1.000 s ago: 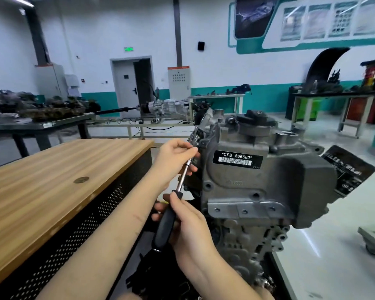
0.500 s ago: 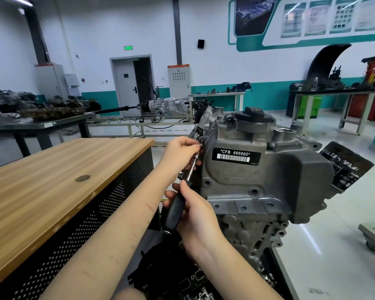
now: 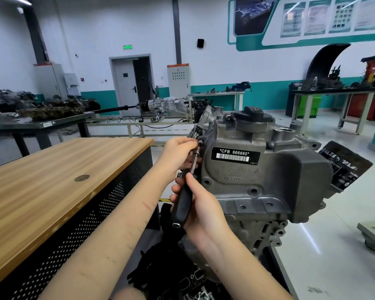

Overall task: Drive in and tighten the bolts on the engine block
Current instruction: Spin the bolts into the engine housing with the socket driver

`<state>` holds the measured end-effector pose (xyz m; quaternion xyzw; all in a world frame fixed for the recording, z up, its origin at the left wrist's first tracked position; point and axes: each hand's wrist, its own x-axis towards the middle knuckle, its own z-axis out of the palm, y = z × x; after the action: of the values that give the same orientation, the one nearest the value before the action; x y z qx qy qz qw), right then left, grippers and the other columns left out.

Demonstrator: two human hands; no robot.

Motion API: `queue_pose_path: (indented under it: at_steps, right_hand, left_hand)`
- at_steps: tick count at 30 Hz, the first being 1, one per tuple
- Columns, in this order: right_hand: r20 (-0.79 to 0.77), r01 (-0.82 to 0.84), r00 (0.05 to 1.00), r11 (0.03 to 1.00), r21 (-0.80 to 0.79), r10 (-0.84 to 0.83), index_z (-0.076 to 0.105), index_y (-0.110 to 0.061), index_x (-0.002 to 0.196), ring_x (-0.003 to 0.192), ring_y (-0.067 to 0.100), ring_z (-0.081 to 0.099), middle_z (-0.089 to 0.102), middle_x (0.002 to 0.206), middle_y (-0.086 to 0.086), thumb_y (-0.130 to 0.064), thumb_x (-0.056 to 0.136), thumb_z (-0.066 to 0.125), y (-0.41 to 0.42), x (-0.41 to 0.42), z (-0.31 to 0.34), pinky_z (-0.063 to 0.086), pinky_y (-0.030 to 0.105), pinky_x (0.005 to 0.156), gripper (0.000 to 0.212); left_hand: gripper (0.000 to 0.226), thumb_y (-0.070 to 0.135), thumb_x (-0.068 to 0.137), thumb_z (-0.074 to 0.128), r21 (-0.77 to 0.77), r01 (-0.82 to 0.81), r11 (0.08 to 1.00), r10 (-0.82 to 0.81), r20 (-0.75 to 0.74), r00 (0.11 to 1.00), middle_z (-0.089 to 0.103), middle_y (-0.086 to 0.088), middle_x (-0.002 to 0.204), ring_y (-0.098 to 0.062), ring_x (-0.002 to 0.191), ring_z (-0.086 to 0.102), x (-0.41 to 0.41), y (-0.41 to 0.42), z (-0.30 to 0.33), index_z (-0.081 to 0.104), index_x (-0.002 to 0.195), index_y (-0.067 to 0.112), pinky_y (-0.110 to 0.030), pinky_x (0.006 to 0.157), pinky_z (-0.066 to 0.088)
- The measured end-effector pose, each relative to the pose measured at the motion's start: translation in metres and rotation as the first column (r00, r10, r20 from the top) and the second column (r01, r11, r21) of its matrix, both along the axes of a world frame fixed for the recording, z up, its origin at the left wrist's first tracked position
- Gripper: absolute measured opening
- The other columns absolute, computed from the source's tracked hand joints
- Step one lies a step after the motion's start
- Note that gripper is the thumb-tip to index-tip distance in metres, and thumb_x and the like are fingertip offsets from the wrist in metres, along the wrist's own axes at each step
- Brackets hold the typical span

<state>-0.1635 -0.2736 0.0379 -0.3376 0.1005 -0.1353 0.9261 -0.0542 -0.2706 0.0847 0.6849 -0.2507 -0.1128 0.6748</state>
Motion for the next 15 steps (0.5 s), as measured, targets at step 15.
queue_pose_path:
  at_steps: [15]
  right_hand:
    - [0.015,0.001,1.000,0.941,0.338,-0.006,0.056,-0.006,0.074,0.034,0.008,0.042,0.046,0.051,0.004,-0.022,0.090,0.056,-0.006,-0.006,0.011,0.033,0.011,0.031,0.023]
  left_hand:
    - [0.011,0.016,0.089,0.056,0.107,0.238,0.965,-0.206,-0.248,0.947,0.057,-0.003,0.067,-0.008,0.041,0.055,-0.007,0.017,0.000,0.055,0.080,0.010,-0.016,0.039,0.044]
